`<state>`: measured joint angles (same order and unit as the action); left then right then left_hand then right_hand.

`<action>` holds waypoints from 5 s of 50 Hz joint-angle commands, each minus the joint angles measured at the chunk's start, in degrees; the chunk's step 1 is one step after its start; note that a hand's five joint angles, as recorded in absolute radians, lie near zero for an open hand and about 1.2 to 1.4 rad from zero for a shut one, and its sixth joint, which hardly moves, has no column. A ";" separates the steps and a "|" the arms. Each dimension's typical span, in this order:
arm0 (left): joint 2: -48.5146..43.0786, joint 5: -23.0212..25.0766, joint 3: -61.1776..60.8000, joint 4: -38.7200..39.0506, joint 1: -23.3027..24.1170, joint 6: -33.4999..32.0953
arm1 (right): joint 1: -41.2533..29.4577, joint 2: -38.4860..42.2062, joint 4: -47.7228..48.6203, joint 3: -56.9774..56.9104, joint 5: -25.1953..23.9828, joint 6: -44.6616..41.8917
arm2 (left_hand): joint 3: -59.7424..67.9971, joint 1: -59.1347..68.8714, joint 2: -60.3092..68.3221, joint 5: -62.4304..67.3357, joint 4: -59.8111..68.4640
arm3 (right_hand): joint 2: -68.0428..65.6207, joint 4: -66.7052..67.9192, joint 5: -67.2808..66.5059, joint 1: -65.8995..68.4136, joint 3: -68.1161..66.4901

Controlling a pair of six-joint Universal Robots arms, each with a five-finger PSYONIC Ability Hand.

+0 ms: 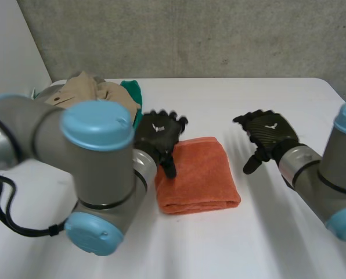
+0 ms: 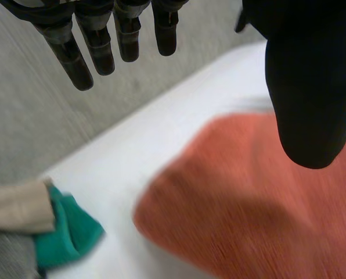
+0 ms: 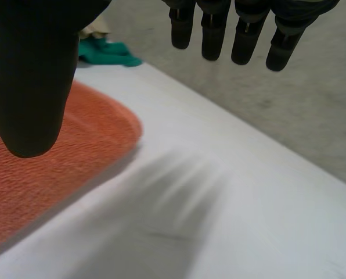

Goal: Fold the laundry.

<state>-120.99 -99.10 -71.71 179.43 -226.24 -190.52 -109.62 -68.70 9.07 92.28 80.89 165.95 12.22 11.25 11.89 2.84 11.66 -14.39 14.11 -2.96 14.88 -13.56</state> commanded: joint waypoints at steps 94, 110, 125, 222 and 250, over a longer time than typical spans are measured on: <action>5.94 16.04 1.84 2.24 0.88 1.90 | 26.29 54.81 -8.63 -77.77 10.61 26.53 | 0.01 0.98 0.34 -0.61 0.58 | -65.61 65.89 -67.04 65.12 -66.44; 6.12 16.05 1.75 2.33 4.05 1.90 | 30.34 54.99 -14.87 -78.83 3.40 24.33 | -1.00 -0.03 -0.67 -1.61 -0.43 | 4.39 -4.11 2.96 -4.88 3.56; 6.82 16.05 1.49 2.33 4.67 3.40 | 31.40 39.28 -6.19 -61.11 16.06 5.08 | -1.17 -0.20 -0.84 -1.78 -0.60 | 4.39 -4.11 2.96 -4.88 3.56; 8.93 17.98 0.61 12.44 -17.82 13.60 | 18.68 -21.38 4.05 18.73 -17.95 -8.27 | -0.33 0.64 0.00 -0.94 0.24 | 4.39 -4.11 2.96 -4.88 3.56; -26.13 29.67 26.00 7.43 -28.21 -14.71 | -12.02 4.36 10.88 8.88 -8.56 -26.03 | 8.08 9.05 8.41 7.46 8.65 | 4.39 -4.11 2.96 -4.88 3.56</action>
<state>-142.38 -69.95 -52.18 188.18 -254.82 -204.39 -121.34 -65.53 16.95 101.15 69.04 139.66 13.66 13.05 13.51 3.74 13.32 -12.44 12.26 -2.82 13.21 -12.20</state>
